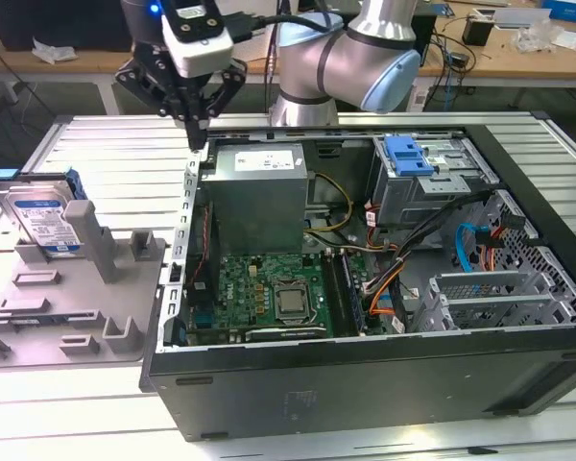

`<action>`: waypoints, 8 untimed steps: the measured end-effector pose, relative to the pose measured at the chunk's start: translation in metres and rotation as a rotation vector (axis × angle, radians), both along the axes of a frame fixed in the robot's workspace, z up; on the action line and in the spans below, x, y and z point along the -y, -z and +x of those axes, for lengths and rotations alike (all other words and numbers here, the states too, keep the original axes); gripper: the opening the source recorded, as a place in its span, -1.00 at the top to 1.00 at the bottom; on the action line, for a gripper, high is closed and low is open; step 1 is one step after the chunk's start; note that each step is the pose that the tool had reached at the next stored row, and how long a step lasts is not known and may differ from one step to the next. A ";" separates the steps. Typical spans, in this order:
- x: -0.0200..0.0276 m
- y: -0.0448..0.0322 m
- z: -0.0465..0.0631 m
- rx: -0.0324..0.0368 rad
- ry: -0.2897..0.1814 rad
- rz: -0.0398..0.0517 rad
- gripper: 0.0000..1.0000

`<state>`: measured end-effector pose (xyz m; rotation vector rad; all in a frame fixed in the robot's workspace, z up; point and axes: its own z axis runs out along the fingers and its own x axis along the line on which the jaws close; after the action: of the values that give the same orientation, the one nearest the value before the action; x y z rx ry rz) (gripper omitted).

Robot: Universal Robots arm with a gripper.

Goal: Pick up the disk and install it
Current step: 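Reach for the disk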

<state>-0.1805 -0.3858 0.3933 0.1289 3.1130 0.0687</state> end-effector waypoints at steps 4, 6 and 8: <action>-0.0050 0.0000 -0.013 0.0000 0.001 -0.0001 0.79; -0.0087 0.0000 -0.023 0.0000 0.001 0.0000 0.79; -0.0105 0.0001 -0.031 0.0000 0.002 0.0000 0.79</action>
<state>-0.2112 -0.3754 0.3932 0.1316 3.1128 0.0687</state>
